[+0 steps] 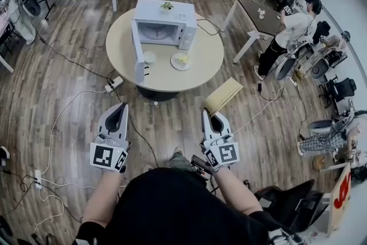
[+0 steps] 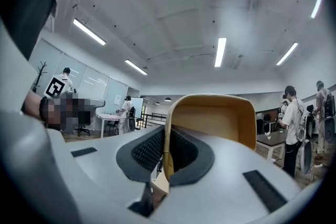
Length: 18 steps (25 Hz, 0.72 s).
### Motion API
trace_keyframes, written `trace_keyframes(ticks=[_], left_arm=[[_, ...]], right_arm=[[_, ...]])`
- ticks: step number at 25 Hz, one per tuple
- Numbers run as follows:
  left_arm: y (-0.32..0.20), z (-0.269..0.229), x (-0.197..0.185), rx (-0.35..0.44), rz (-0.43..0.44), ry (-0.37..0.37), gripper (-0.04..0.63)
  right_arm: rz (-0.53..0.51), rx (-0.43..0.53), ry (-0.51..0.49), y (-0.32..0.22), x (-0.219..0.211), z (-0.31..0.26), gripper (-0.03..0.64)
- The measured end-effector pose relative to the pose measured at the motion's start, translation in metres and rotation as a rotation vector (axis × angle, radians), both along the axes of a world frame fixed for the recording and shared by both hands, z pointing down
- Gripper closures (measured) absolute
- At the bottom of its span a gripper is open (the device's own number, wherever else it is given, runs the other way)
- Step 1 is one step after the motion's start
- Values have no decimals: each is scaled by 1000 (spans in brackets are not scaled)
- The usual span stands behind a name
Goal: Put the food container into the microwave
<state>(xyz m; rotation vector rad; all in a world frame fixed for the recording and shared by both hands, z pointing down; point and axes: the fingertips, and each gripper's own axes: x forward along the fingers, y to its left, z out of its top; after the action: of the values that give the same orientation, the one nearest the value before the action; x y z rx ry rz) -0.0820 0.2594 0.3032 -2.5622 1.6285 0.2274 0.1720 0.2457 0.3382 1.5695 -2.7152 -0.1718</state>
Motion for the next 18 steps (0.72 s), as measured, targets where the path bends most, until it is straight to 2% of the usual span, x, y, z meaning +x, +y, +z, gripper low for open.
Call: trace_keyframes(ticks=[18], left_arm=[[1,-7,-12,21,16,1,577]], right_arm=[[-23,45,15,9,-20,-12,592]])
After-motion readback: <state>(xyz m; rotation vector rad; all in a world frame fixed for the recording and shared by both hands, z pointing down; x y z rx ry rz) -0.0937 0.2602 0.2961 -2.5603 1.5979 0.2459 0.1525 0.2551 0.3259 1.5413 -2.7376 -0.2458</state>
